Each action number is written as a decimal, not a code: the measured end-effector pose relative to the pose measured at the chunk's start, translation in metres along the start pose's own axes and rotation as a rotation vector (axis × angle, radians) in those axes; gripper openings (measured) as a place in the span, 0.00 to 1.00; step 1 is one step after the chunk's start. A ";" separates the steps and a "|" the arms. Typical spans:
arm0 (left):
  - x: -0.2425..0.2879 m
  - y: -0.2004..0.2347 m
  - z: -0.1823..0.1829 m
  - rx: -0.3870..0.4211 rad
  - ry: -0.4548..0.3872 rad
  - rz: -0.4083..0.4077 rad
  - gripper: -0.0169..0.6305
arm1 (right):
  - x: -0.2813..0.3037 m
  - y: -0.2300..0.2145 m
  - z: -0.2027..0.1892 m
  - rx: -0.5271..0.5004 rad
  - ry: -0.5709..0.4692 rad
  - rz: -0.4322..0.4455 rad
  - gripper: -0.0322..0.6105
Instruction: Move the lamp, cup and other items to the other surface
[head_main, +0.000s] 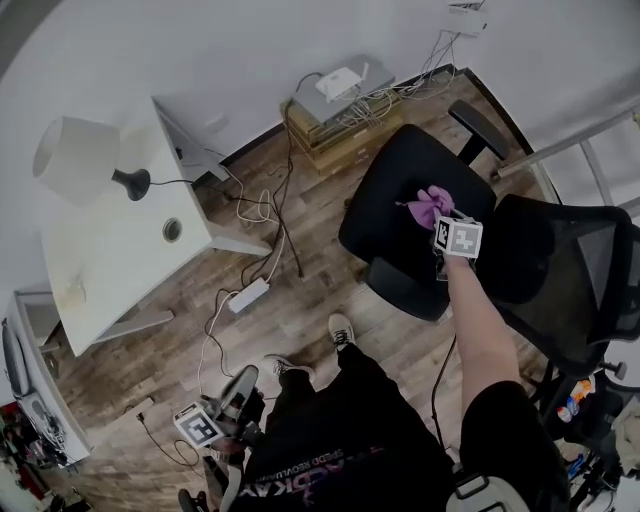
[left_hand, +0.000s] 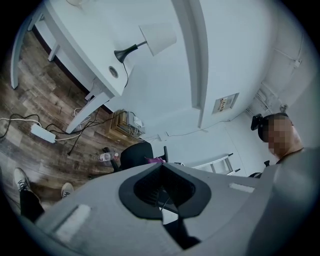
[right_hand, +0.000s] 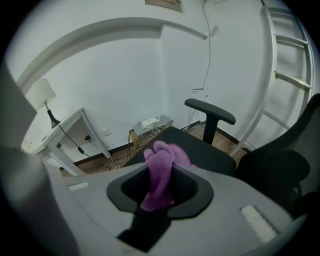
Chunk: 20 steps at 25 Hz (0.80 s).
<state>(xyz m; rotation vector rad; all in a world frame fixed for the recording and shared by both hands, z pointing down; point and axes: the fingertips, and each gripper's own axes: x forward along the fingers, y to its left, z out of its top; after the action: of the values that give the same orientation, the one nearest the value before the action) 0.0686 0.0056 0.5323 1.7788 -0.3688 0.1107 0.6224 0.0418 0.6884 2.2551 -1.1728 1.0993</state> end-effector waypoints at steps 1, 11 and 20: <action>0.001 0.000 -0.001 -0.007 0.002 0.008 0.01 | 0.007 -0.002 -0.005 0.017 0.018 -0.001 0.21; 0.002 0.009 -0.009 -0.050 0.017 0.087 0.01 | 0.056 -0.011 -0.050 0.179 0.121 0.012 0.23; 0.014 0.011 -0.018 -0.062 0.029 0.079 0.01 | 0.066 -0.010 -0.070 0.163 0.171 0.058 0.32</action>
<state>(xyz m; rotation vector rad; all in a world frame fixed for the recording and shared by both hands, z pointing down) 0.0804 0.0177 0.5504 1.7000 -0.4177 0.1796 0.6203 0.0566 0.7836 2.2043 -1.1215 1.4269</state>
